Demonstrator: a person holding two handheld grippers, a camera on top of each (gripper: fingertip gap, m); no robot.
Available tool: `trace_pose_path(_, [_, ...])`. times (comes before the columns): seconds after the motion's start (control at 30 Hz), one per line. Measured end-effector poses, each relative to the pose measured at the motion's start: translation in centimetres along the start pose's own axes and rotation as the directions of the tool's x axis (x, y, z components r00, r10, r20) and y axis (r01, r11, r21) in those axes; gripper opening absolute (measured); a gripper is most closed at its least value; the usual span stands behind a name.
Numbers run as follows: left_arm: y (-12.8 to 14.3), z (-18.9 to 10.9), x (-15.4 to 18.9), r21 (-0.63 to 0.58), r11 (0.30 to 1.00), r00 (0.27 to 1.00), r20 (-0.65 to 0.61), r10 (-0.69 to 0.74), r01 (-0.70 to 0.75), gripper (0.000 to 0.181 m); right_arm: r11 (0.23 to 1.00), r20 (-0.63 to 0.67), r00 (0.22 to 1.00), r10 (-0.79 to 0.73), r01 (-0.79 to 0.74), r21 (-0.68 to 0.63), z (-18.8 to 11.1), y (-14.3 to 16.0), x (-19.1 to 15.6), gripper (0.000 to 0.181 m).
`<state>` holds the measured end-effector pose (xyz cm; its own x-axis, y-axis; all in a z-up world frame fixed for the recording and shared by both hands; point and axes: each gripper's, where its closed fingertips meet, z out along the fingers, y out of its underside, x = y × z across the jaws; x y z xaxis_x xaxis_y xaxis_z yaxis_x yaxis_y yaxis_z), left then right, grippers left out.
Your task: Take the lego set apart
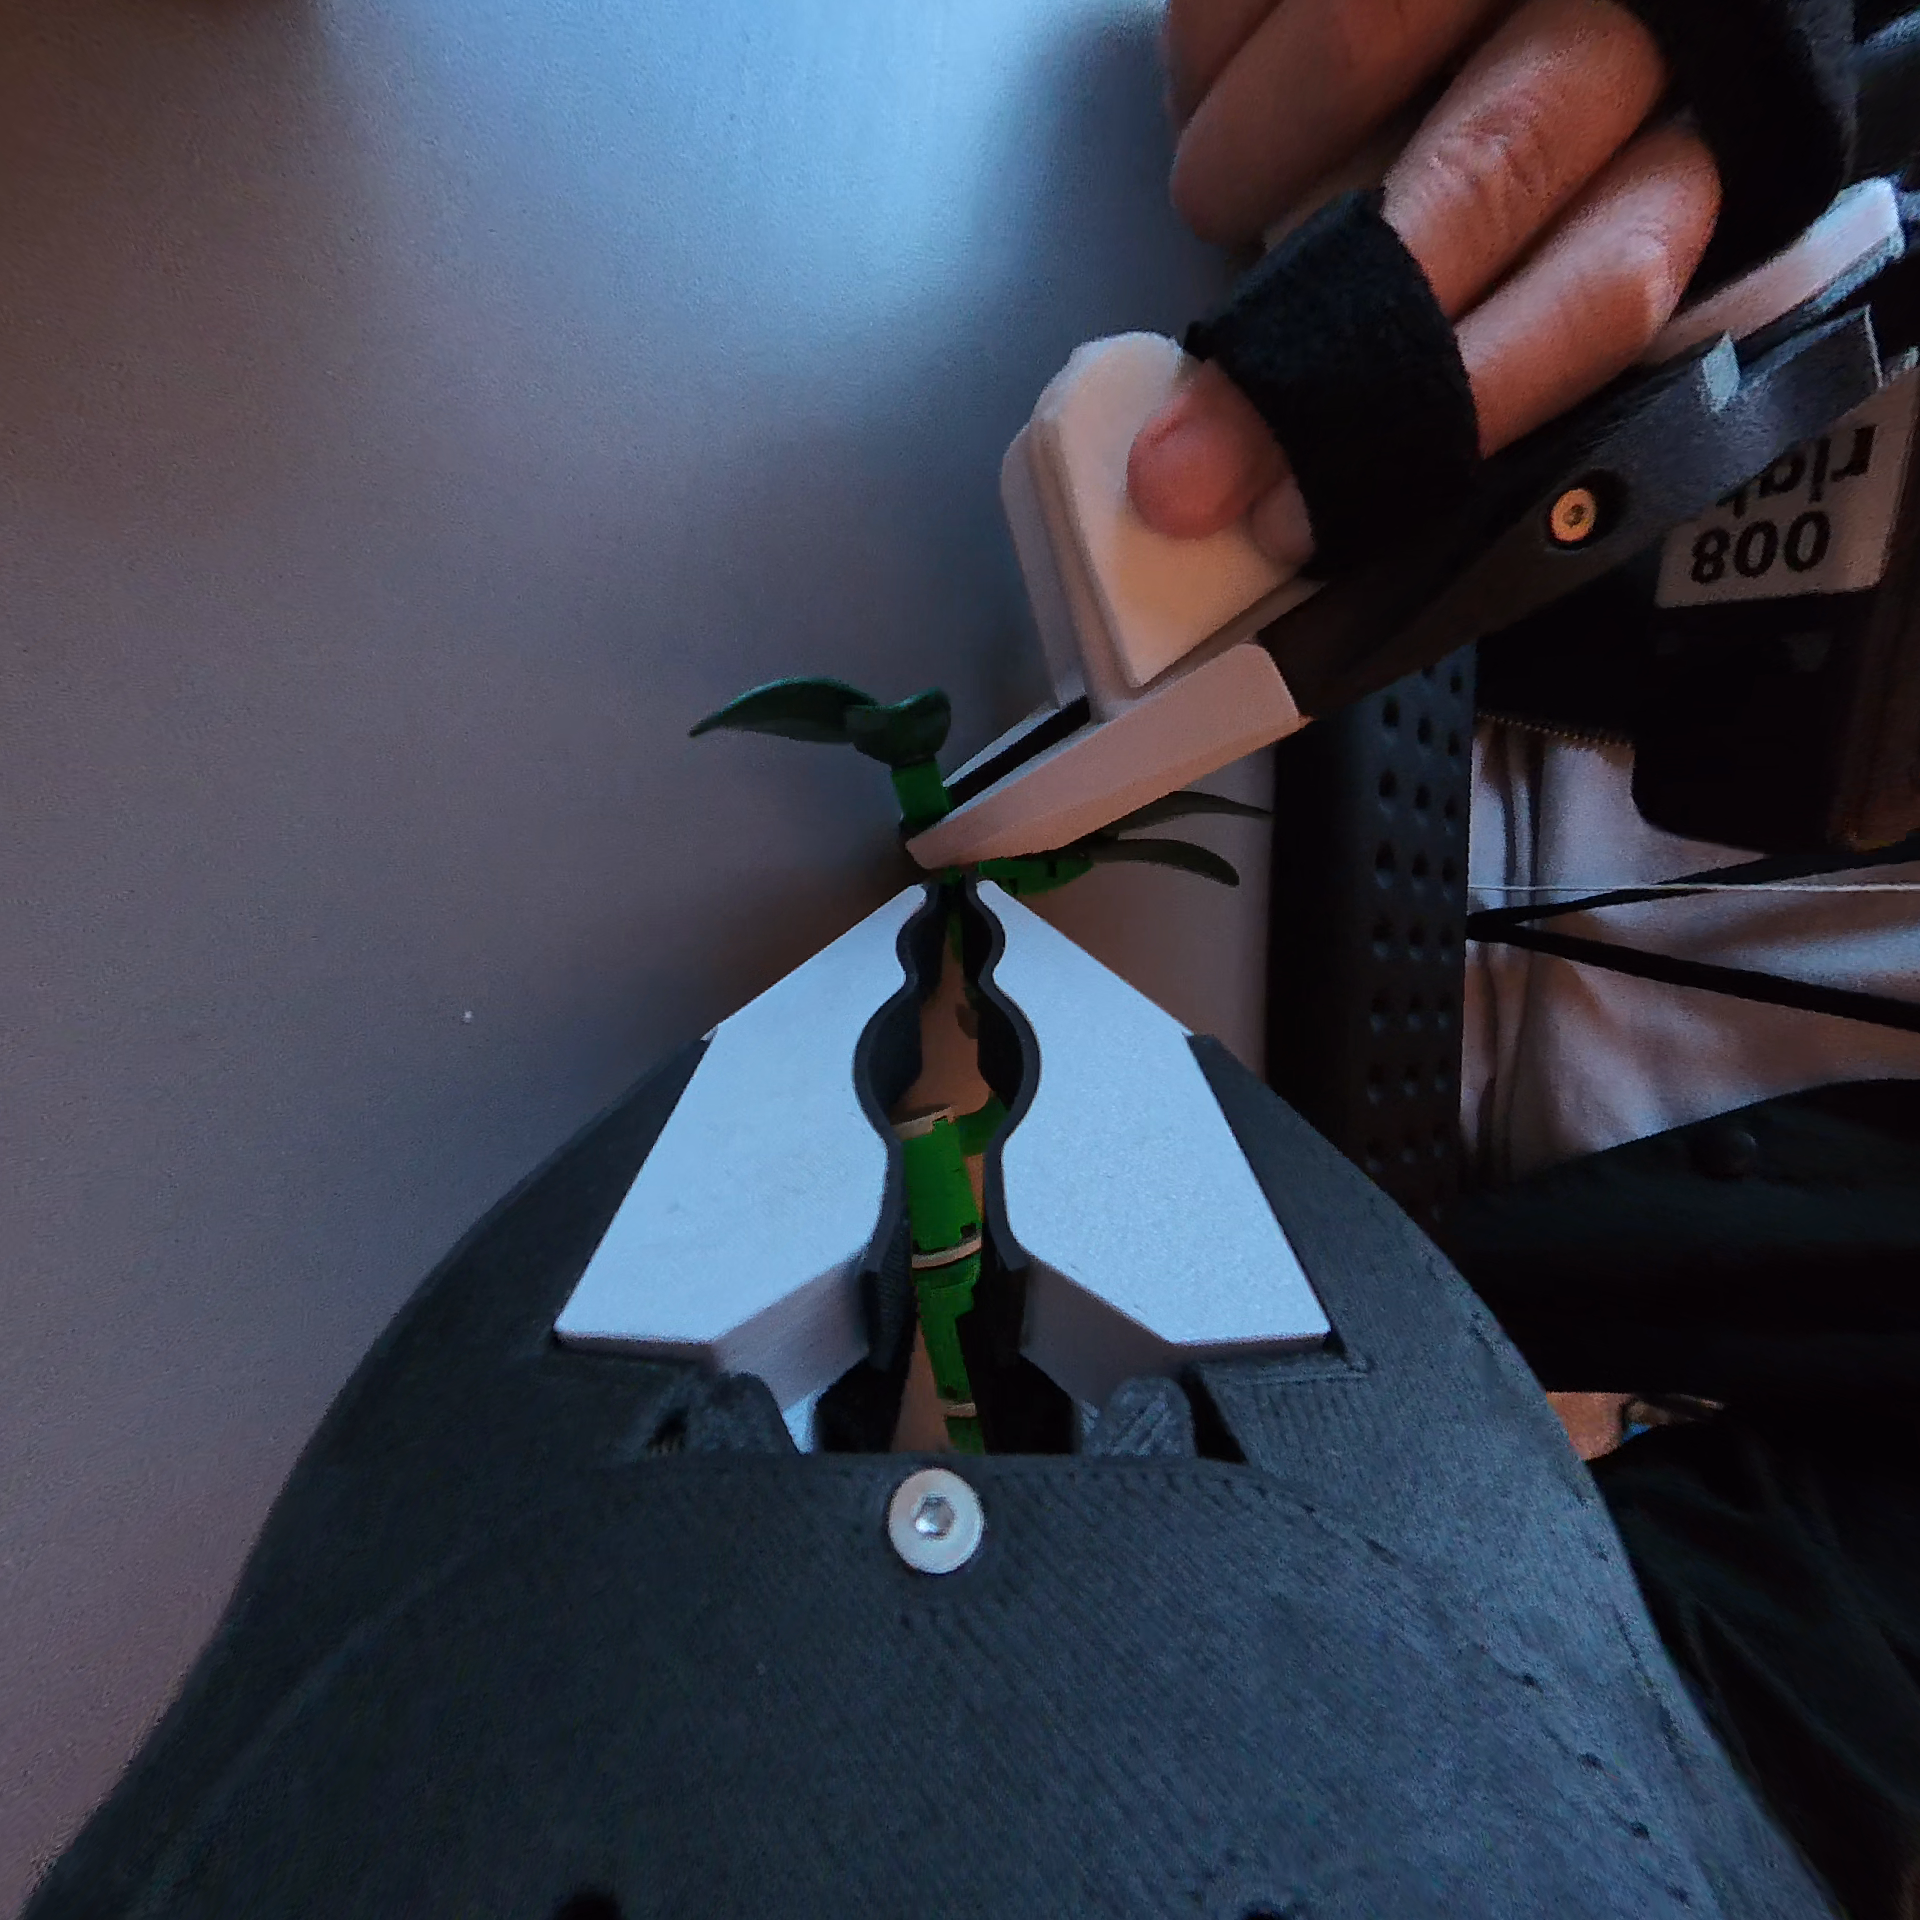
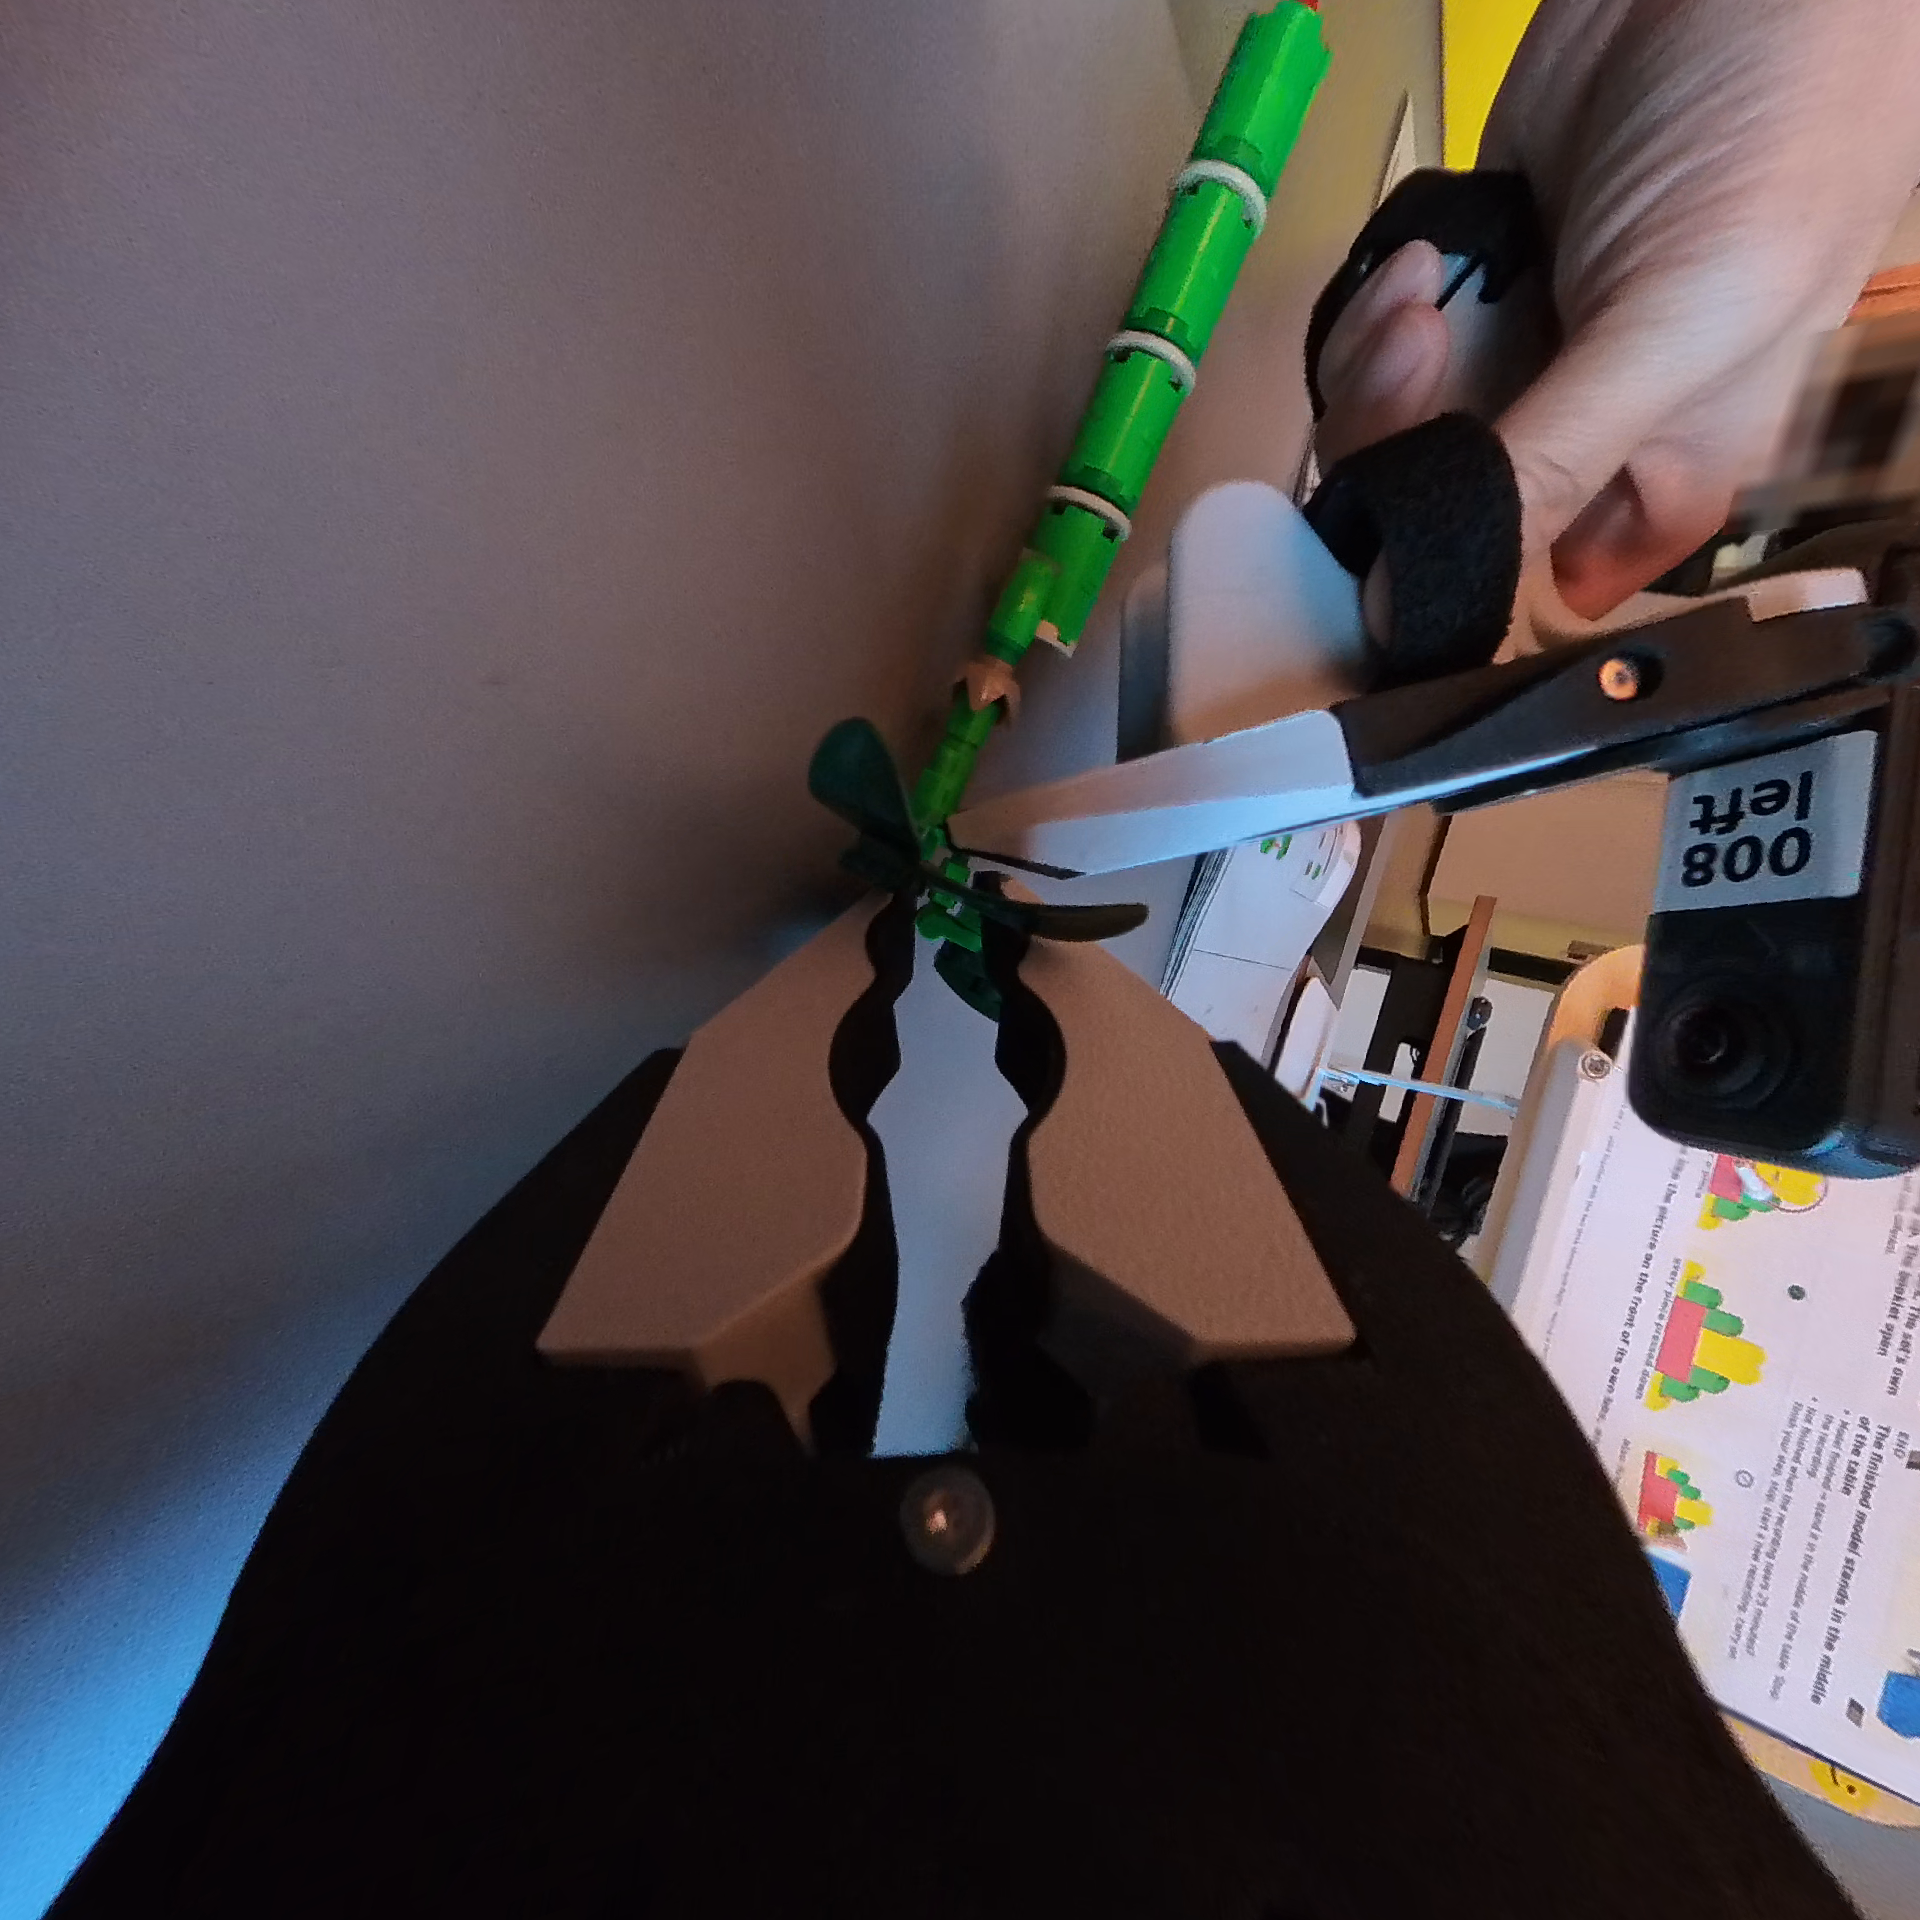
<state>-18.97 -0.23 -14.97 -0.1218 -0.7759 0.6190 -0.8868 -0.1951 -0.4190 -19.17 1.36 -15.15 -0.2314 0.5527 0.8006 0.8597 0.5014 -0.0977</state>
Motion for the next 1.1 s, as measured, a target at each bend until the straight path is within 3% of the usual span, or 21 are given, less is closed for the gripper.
trace_pose_path(0.17, [-0.4,-0.1,-0.3,0.023,0.998,0.999,-0.012,-0.051,0.051,0.006,0.999,0.010,1.000,0.013,-0.013,-0.043,0.1,0.4,0.0,0.010])
trace_pose_path(0.37, [-0.5,0.0,-0.5,0.006,1.000,0.997,0.071,-0.003,0.002,0.003,0.998,0.019,0.999,0.044,-0.043,-0.052,0.1,0.6,0.0,0.009])
trace_pose_path(0.7, [-1.3,-1.0,-1.2,0.087,0.995,0.995,0.081,-0.050,0.042,0.002,0.918,0.059,0.917,0.394,-0.390,-0.070,0.4,1.9,0.9,0.009])
trace_pose_path(0.93, [-1.1,-0.4,-1.5,0.062,0.997,0.995,0.089,-0.042,0.037,0.001,0.983,0.000,0.985,0.173,-0.172,-0.068,0.8,1.7,0.4,0.005])
trace_pose_path(1.1, [-1.1,-0.3,-1.3,0.058,0.998,0.995,0.093,-0.032,0.026,0.001,0.967,0.051,0.966,0.252,-0.249,-0.063,0.6,1.7,0.2,0.004])
